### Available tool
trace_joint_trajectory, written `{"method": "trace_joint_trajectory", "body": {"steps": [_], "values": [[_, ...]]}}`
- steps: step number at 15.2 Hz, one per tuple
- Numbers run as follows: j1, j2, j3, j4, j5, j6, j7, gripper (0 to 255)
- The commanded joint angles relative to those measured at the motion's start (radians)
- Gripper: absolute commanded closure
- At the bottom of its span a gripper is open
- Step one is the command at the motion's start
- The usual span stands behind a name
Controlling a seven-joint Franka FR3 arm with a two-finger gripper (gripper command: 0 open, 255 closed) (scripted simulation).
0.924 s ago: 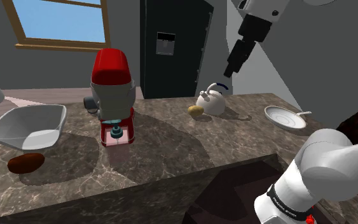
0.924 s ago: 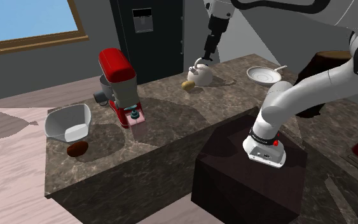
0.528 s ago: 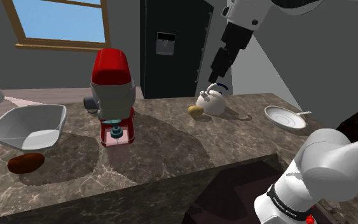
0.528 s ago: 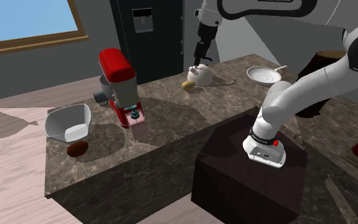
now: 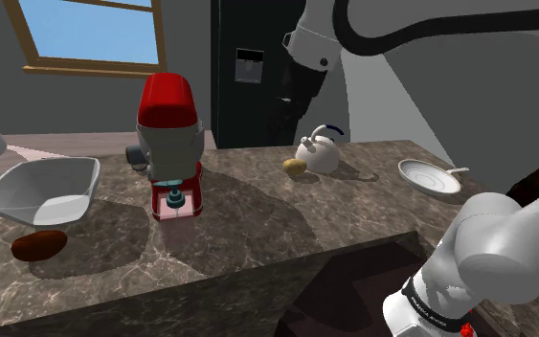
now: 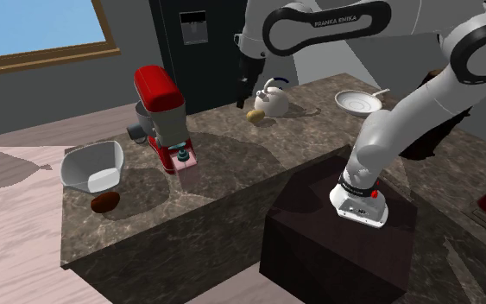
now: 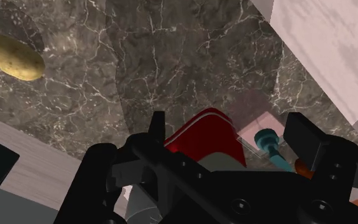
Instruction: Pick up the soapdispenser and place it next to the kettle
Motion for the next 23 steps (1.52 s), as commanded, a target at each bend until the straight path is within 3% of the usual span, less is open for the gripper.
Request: {"method": "trace_joint_trajectory", "body": {"steps": [1, 8, 14, 18, 23], "values": [[0.006, 0.065, 0.032, 0.019, -0.005, 0.056, 0.022, 0], [0.019, 0.292, 0.129, 0.115, -0.071, 0.204, 0.106, 0], [0.041, 0.509, 0.192, 0.245, -0.192, 0.289, 0.207, 0], [0.077, 0.661, 0.211, 0.358, -0.294, 0.318, 0.279, 0], [0.087, 0.708, 0.203, 0.358, -0.323, 0.361, 0.298, 0]]}}
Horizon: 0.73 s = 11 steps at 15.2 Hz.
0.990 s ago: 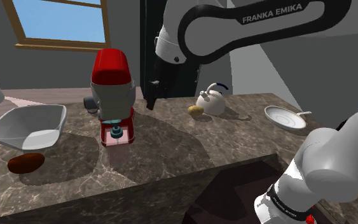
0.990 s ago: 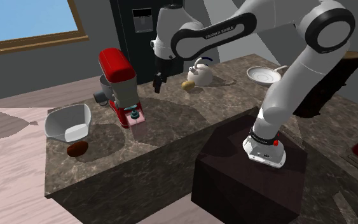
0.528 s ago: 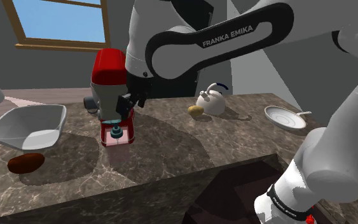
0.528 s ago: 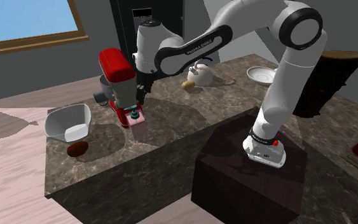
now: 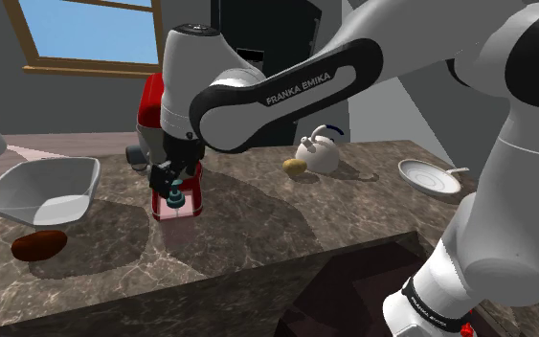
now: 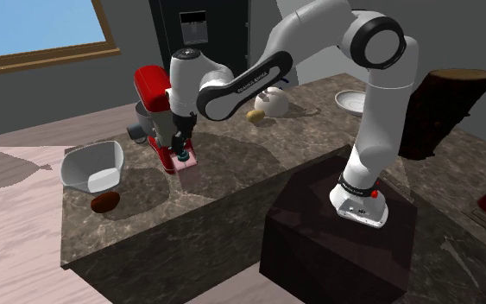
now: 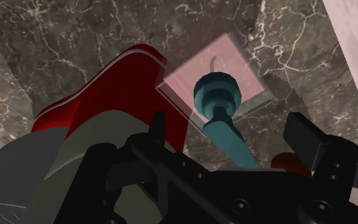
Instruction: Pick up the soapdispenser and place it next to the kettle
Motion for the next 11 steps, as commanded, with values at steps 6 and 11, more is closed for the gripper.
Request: {"method": "trace_joint_trajectory", "body": {"steps": [6, 11], "values": [[0.006, 0.043, -0.008, -0.005, -0.027, 0.045, 0.017, 0], [0.006, 0.043, -0.008, -0.005, -0.027, 0.045, 0.017, 0]]}}
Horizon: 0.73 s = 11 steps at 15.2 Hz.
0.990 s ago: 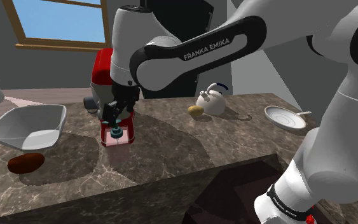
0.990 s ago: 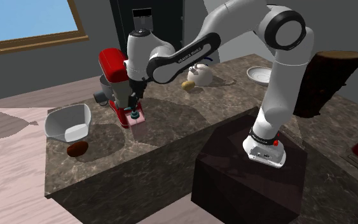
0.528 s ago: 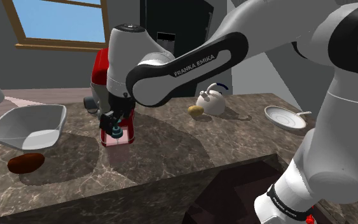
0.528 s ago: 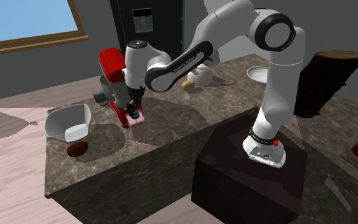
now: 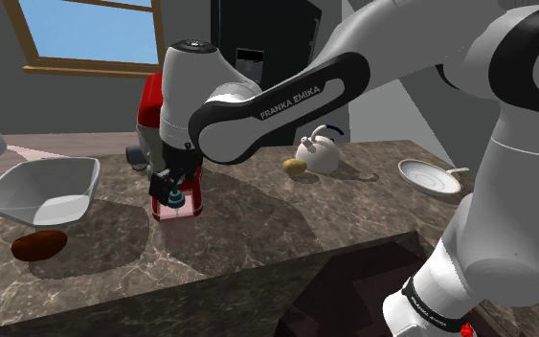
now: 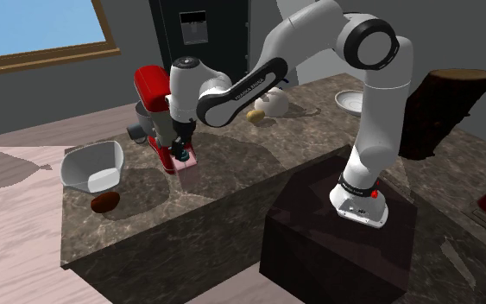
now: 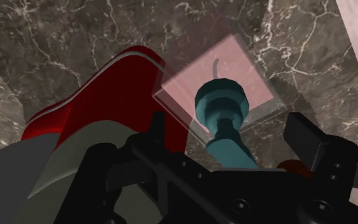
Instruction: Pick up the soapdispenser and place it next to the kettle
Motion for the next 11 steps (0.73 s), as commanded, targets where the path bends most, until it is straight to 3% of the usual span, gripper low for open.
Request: {"method": "trace_joint_trajectory", "body": {"steps": [1, 11], "values": [[0.000, 0.000, 0.000, 0.000, 0.000, 0.000, 0.000, 255], [-0.001, -0.006, 0.002, 0.006, 0.005, -0.011, -0.004, 255]]}}
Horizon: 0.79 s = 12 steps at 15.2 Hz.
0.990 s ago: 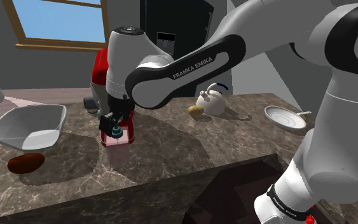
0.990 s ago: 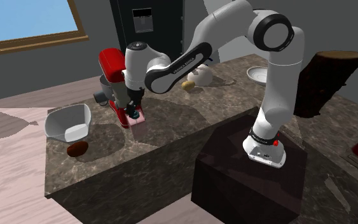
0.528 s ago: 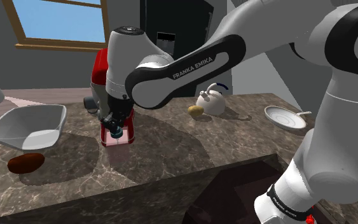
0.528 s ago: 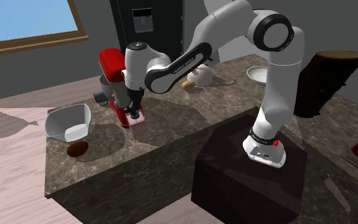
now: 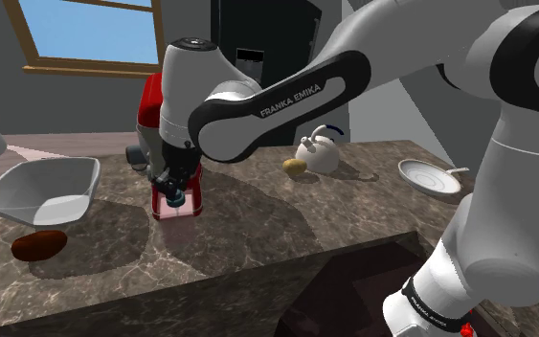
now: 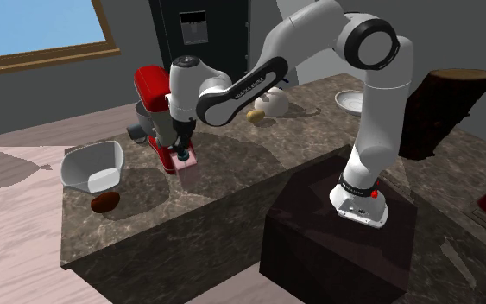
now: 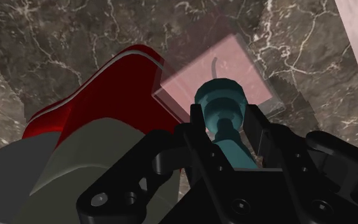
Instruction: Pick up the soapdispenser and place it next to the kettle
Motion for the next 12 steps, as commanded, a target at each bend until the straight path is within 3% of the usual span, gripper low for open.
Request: {"method": "trace_joint_trajectory", "body": {"steps": [1, 12], "values": [[-0.001, -0.009, 0.002, 0.009, 0.007, -0.017, -0.005, 255], [-0.008, -0.063, 0.013, 0.092, 0.048, -0.148, -0.038, 255]]}}
